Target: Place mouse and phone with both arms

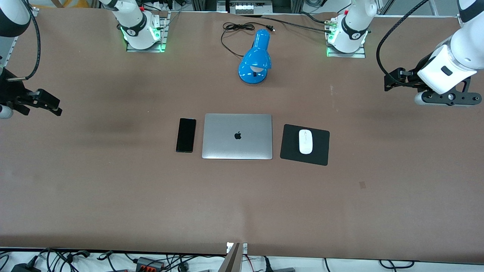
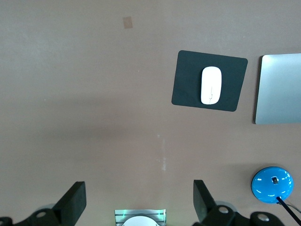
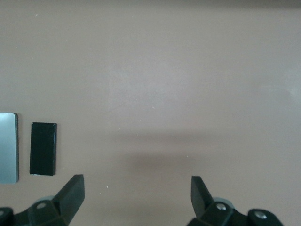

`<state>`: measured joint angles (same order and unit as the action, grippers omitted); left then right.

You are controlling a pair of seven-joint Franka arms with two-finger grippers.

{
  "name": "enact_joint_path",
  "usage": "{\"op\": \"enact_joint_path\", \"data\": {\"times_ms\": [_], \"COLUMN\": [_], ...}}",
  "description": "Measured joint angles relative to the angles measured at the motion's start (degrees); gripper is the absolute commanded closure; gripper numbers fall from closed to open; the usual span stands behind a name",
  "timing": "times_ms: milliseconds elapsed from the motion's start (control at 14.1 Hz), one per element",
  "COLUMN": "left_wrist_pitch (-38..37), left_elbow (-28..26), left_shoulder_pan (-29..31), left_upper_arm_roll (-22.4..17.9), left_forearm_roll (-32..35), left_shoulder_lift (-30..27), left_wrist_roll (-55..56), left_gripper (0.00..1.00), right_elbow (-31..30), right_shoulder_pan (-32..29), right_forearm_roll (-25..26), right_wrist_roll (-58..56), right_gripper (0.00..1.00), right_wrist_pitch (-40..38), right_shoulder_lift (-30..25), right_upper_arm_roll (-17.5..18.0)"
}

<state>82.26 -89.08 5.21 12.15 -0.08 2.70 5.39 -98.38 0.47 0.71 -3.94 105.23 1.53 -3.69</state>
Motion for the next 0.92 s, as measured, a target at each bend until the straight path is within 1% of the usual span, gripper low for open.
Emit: {"op": "enact_joint_path", "data": {"times_ms": [710, 923], "left_wrist_pitch": [0.0, 0.0], "left_elbow": [0.0, 0.0], "left_shoulder_pan": [0.2, 0.2], "left_upper_arm_roll": [0.0, 0.0], "left_forearm_roll": [0.0, 0.0], "left_shoulder_lift": [0.0, 0.0], "left_wrist_roll": [0.0, 0.0], "left_gripper": [0.0, 0.0], "right_elbow": [-0.3, -0.3], "right_shoulder_pan": [0.3, -0.7], "right_forearm_roll": [-0.4, -0.4], "right_wrist_roll": [1.8, 1.9], "right_gripper": [0.0, 0.0], "right_wrist_pitch": [-1.2, -1.3], "right_shoulder_lift": [-0.6, -0.7], "right_upper_arm_roll": [-0.1, 0.3]}}
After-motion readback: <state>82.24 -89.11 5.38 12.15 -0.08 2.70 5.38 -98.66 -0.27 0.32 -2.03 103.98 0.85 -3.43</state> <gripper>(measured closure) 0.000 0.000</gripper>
